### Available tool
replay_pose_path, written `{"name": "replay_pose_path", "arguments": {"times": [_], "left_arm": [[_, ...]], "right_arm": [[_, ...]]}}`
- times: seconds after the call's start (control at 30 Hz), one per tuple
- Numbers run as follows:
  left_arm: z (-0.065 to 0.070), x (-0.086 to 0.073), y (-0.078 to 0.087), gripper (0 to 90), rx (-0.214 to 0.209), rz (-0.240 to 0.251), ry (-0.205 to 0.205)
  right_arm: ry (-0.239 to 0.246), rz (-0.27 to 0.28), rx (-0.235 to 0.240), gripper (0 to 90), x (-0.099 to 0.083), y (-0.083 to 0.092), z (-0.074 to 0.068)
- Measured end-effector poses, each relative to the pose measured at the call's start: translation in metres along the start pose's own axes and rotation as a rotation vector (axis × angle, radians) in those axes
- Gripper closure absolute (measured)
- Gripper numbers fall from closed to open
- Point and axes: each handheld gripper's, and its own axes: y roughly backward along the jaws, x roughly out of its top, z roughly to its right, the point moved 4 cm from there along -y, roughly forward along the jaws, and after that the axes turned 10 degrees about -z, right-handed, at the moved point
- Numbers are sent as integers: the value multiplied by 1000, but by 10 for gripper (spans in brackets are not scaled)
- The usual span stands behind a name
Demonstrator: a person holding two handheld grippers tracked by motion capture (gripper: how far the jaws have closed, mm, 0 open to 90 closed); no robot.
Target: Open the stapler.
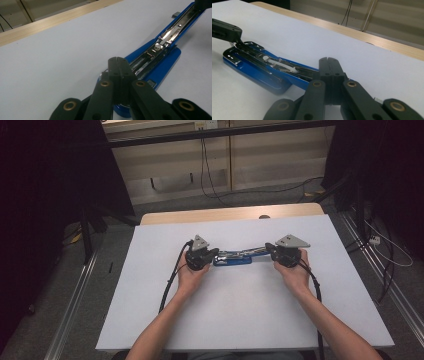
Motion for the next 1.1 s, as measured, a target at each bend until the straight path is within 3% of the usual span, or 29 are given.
{"name": "replay_pose_path", "arguments": {"times": [0.33,0.7,0.87,1.1], "left_arm": [[0,0,0,900,3,-1,1],[1,1,0,900,4,0,6],[1,3,3,891,-8,23,7],[1,4,4,884,-10,34,6]], "right_arm": [[-6,-28,1,900,-5,-4,3],[-13,-19,14,900,-5,-4,3],[-16,-28,19,900,-6,-4,4],[-26,2,50,900,-3,-2,5]]}}
